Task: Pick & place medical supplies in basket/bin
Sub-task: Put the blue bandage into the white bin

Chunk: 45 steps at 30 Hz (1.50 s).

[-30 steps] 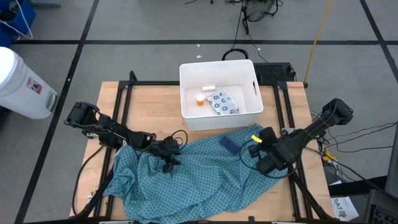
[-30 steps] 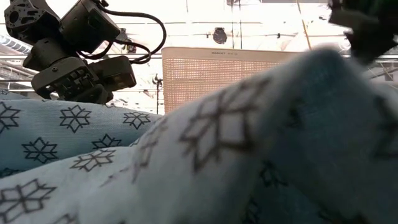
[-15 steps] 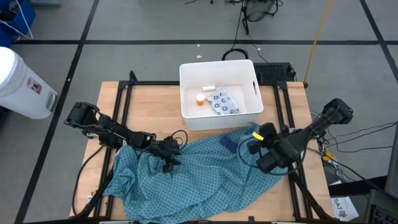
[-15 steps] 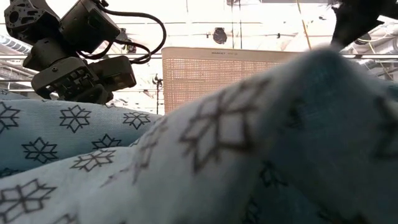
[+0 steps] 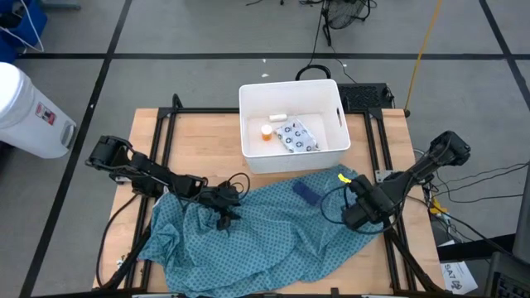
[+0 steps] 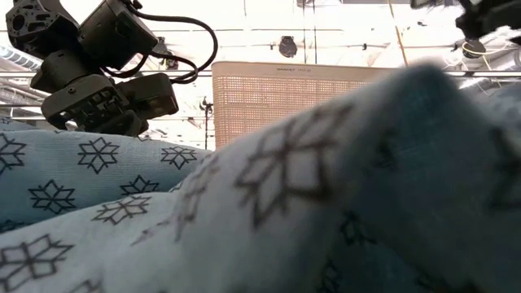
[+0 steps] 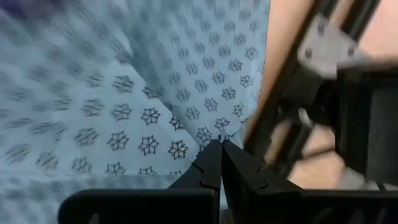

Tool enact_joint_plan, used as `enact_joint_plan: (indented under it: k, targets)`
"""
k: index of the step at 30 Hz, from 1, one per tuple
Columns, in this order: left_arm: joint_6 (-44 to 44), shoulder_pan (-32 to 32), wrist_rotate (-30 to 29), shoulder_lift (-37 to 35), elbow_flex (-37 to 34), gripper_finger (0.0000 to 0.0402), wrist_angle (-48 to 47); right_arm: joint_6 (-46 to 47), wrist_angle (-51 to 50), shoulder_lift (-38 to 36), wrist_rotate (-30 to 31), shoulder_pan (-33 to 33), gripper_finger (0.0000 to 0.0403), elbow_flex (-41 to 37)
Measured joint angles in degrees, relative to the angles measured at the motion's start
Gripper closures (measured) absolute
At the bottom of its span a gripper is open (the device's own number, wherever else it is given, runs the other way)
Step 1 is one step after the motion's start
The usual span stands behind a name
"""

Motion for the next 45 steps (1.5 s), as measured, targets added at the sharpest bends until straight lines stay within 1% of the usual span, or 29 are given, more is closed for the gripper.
enact_joint_plan:
  k: [7, 10, 13, 16, 20, 22, 25, 28, 32, 34, 35, 38, 41, 43, 45]
  targets:
    - [-0.07, 0.00, 0.01, 0.00, -0.04, 0.0158, 0.16, -3.28, 2.82, 0.00, -11.15, 0.21, 0.0403, -3.93]
    - [-0.07, 0.00, 0.01, 0.00, -0.04, 0.0158, 0.18, -7.50, 6.84, -0.02, -14.38, 0.21, 0.0403, -7.23]
    - [-0.07, 0.00, 0.03, 0.00, -0.04, 0.0158, 0.18, -8.29, 9.56, -0.02, -20.02, 0.04, 0.0396, -10.75]
    - [-0.04, 0.00, 0.05, 0.00, -0.04, 0.0158, 0.18, -7.61, 11.44, -0.02, -23.80, -0.20, 0.0378, -14.17]
    - [-0.04, 0.00, 0.05, 0.00, -0.03, 0.0158, 0.19, -8.48, 9.75, -0.02, -28.76, -0.60, 0.0338, -17.48]
    - [-0.02, 0.00, 0.05, 0.00, -0.02, 0.0158, 0.20, -9.45, 10.14, -0.18, -29.50, -1.08, 0.0315, -18.55]
    - [0.21, 0.00, 0.03, 0.00, -0.02, 0.0158, 0.22, -10.92, 9.63, -0.80, -29.29, -2.27, 0.0282, -19.09]
    - [0.35, 0.00, -0.15, 0.00, -0.02, 0.0158, 0.47, -11.70, 9.01, -2.03, -28.87, -3.75, 0.0257, -19.09]
    - [0.37, 0.00, -0.36, 0.00, -0.02, 0.0158, 0.51, -12.01, 9.88, -4.69, -25.69, -6.18, 0.0237, -19.01]
    - [0.37, 0.00, -0.44, 0.00, -0.02, 0.0158, 0.51, -13.17, 11.99, -6.47, -22.65, -7.29, 0.0232, -18.47]
    - [0.38, 0.00, -0.48, 0.00, -0.02, 0.0158, 0.54, -13.84, 13.66, -7.51, -20.19, -7.79, 0.0229, -18.20]
    - [0.44, 0.00, -0.49, 0.00, 0.02, 0.0158, 0.59, -15.26, 20.72, -10.66, -15.36, -9.22, 0.0225, -17.94]
    - [0.58, 0.00, -0.56, 0.00, 0.02, 0.0158, 0.61, -17.71, 31.87, -12.98, -9.81, -10.16, 0.0224, -17.94]
    - [1.15, 0.00, -0.56, 0.00, 0.02, 0.0158, 0.63, -21.15, 40.28, -13.44, -5.05, -10.73, 0.0227, -17.91]
    - [1.31, 0.00, -0.73, 0.00, 0.02, 0.0158, 0.65, -25.28, 47.80, -13.09, -2.27, -11.28, 0.0230, -17.89]
